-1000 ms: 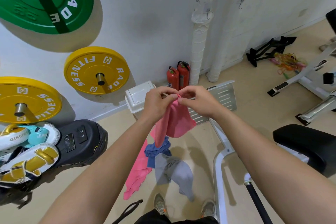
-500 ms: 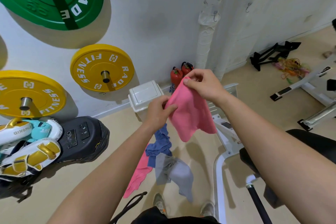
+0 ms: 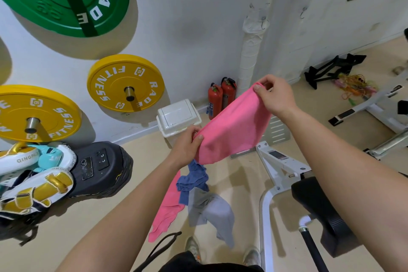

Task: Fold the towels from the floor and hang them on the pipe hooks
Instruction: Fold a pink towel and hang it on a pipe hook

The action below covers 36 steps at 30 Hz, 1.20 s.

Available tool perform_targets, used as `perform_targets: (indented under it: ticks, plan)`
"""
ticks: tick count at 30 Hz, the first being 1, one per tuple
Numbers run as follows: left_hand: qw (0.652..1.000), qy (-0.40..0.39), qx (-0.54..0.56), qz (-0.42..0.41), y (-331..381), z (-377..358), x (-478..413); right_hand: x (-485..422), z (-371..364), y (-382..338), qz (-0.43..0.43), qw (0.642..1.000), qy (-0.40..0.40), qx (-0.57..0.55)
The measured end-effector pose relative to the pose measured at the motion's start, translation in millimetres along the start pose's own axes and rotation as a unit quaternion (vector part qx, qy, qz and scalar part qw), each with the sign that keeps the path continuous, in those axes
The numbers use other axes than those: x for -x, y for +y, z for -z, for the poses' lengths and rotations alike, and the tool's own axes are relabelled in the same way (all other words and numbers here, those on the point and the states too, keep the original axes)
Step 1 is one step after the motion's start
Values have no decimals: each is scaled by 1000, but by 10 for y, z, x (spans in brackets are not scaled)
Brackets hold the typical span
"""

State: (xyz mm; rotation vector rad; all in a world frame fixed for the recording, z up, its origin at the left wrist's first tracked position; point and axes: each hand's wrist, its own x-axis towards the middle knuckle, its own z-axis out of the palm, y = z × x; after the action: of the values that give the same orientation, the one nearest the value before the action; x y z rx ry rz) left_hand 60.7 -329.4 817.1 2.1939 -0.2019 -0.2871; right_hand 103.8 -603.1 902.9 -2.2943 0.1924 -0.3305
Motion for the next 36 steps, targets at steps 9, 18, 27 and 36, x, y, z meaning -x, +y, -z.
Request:
perform_targets:
  ticks: [9, 18, 27, 36]
  plan:
    - [995, -50, 86, 23, -45, 0, 34, -76, -43, 49, -17, 1000, -5, -6]
    - [998, 62, -6, -31, 132, -131, 34, 154, -250, -24, 55, 970, -231, 49]
    - [991, 88, -1, -99, 340, 51, -5, 640, -735, -117, 64, 947, -312, -53]
    - [982, 146, 121, -20, 239, 165, 97, 613, -747, -228, 60, 961, -253, -100]
